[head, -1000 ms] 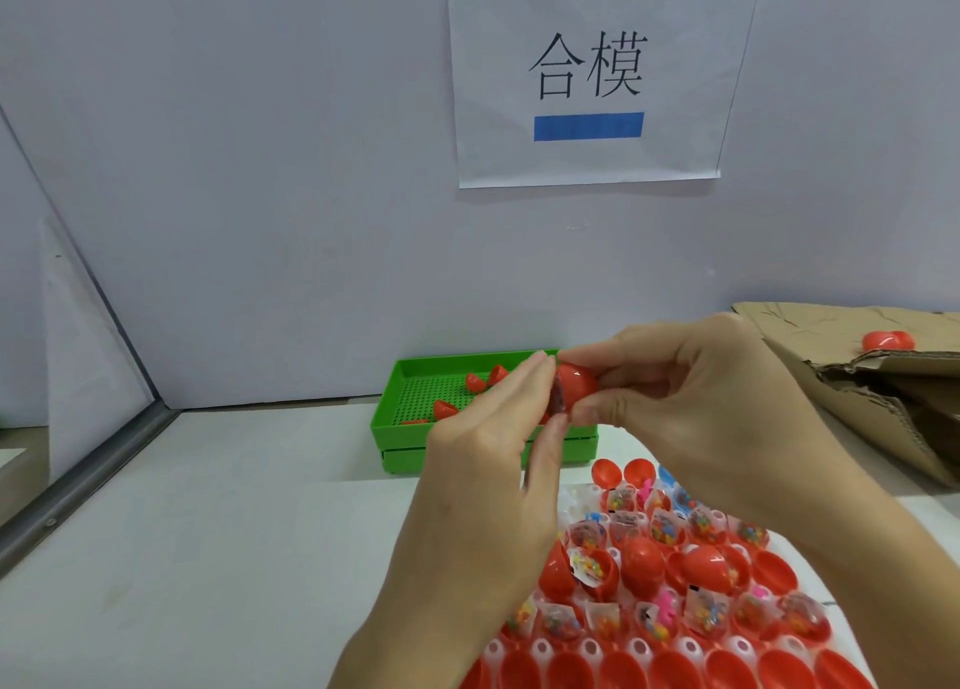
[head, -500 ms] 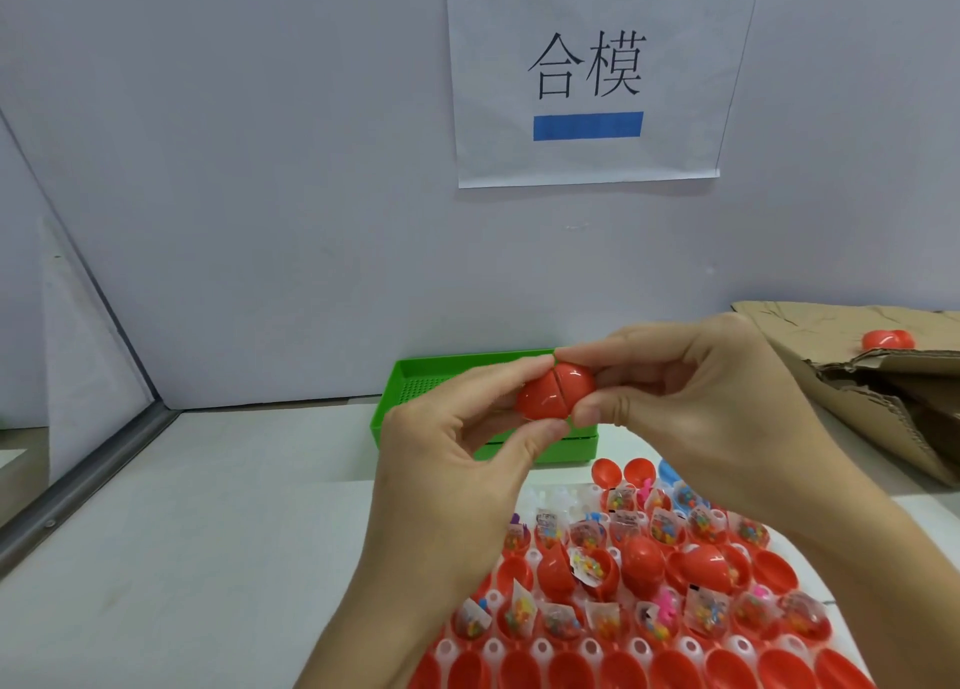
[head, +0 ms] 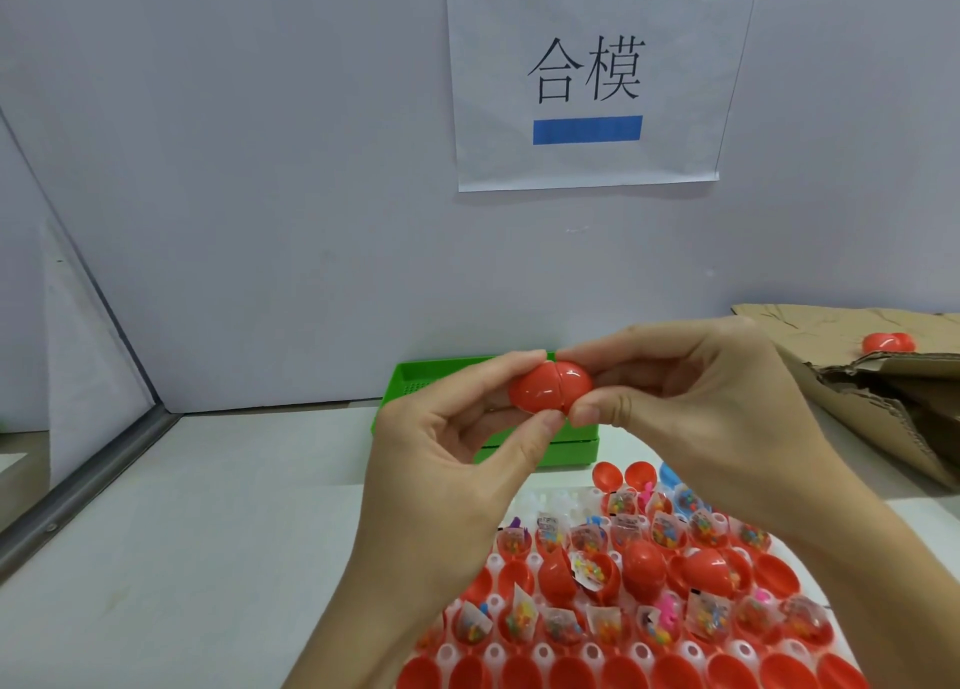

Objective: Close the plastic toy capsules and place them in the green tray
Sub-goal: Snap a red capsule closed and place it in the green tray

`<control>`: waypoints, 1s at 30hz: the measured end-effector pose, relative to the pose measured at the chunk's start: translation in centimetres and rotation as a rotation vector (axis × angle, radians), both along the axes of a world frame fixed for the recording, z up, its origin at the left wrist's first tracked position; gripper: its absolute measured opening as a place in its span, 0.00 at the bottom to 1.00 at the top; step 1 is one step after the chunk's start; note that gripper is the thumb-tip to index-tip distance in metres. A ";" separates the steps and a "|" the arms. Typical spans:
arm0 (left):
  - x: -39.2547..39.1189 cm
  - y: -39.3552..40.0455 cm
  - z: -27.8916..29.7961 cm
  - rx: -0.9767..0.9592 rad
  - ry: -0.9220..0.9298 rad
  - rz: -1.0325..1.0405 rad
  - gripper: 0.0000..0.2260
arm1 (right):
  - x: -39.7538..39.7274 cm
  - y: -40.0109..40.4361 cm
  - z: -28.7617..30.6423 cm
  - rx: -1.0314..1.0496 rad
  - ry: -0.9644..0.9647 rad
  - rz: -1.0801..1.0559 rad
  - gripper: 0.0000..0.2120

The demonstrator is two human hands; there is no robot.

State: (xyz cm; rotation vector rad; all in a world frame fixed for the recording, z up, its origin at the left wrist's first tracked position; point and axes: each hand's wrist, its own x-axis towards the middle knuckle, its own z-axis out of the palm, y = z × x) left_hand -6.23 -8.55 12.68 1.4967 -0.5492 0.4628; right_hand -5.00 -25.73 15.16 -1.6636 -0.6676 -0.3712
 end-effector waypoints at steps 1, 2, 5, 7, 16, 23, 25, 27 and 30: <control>0.0 0.0 0.0 0.004 -0.001 0.002 0.15 | 0.0 0.0 0.0 0.007 0.002 0.005 0.11; 0.0 0.1 0.0 0.007 -0.001 0.003 0.15 | 0.1 0.0 -0.1 0.010 0.003 0.009 0.11; 0.0 0.2 0.1 0.009 0.011 -0.009 0.16 | 0.0 0.1 -0.1 0.005 0.001 0.000 0.10; 0.0 0.2 0.1 0.004 0.018 -0.025 0.18 | 0.0 0.2 -0.1 -0.004 0.004 -0.017 0.10; 0.0 0.3 0.1 0.006 0.005 -0.001 0.17 | 0.0 0.5 -0.3 0.026 0.006 -0.033 0.08; 0.2 0.6 0.1 0.056 -0.003 0.005 0.16 | 0.0 0.4 -0.2 0.005 -0.010 -0.044 0.09; 0.3 0.7 0.1 0.076 0.000 0.008 0.16 | 0.0 0.4 -0.3 0.009 -0.002 -0.052 0.09; 0.3 0.9 0.1 0.093 -0.005 0.020 0.15 | -0.1 0.6 -0.3 -0.001 -0.005 -0.056 0.08; 0.3 1.0 0.2 0.119 -0.022 0.050 0.15 | -0.1 0.7 -0.3 -0.009 -0.005 -0.066 0.08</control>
